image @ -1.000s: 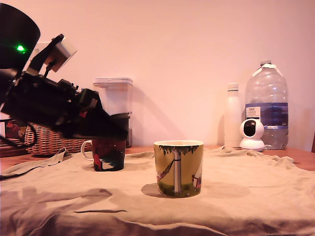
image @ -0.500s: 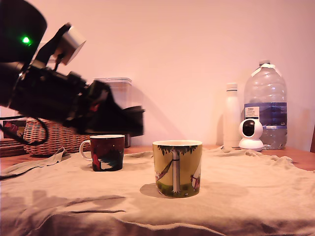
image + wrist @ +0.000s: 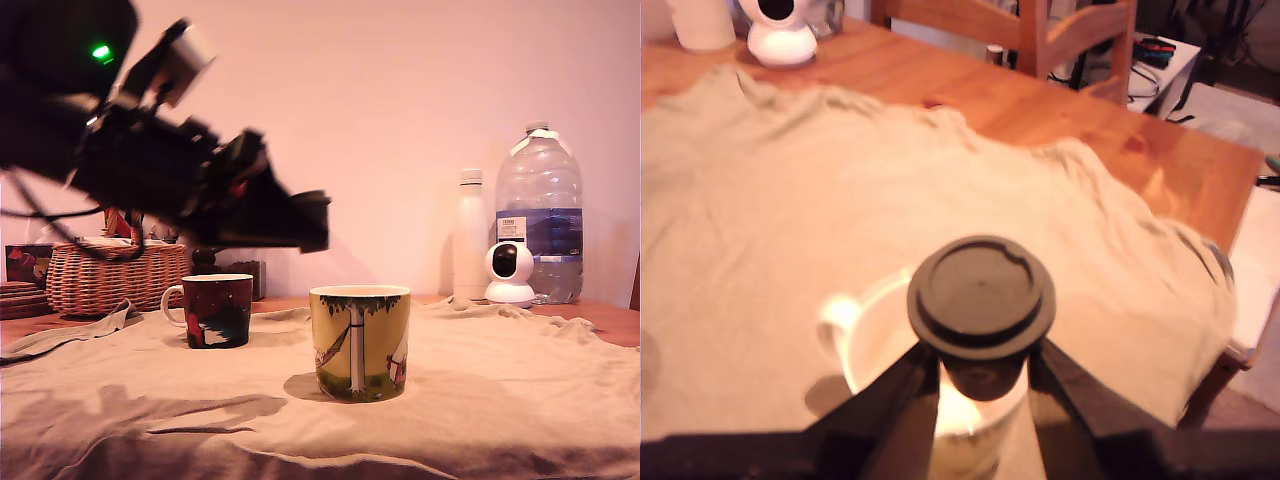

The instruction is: Pick up the coffee capsules on the table and drop them inside the coffee cup

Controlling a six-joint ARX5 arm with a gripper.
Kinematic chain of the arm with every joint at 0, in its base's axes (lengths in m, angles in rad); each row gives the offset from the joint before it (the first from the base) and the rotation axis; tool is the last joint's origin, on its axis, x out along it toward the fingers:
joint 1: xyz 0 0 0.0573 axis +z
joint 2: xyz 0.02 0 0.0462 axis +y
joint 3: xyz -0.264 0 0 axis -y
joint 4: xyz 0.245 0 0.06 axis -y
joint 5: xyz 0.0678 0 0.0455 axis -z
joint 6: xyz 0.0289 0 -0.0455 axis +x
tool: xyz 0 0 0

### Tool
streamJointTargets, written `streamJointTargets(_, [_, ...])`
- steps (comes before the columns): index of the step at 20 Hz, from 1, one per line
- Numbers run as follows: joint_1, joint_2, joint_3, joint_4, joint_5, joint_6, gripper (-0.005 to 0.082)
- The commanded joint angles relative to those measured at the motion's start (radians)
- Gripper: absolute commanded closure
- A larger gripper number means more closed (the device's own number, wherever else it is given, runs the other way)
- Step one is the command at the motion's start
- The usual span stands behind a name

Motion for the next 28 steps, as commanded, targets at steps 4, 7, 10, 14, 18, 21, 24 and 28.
streamJointTargets(4, [-0.002, 0.029, 0.15, -0.218, 0.001, 0.029, 0.0609])
streamJointTargets(7, [-0.004, 0.092, 0.255, -0.351, 0.002, 0.072, 0.0609])
streamJointTargets(10, [-0.017, 0.158, 0.348, -0.47, 0.002, 0.116, 0.0609])
streamJointTargets(14, [-0.025, 0.234, 0.44, -0.586, -0.008, 0.132, 0.0609])
streamJointTargets(18, [-0.026, 0.262, 0.472, -0.632, -0.023, 0.161, 0.0609])
streamJointTargets(21, [-0.027, 0.262, 0.472, -0.64, -0.024, 0.169, 0.0609])
streamJointTargets(24, [-0.027, 0.262, 0.472, -0.639, -0.024, 0.175, 0.0609])
streamJointTargets(28, [-0.027, 0.262, 0.472, -0.641, -0.024, 0.175, 0.0598])
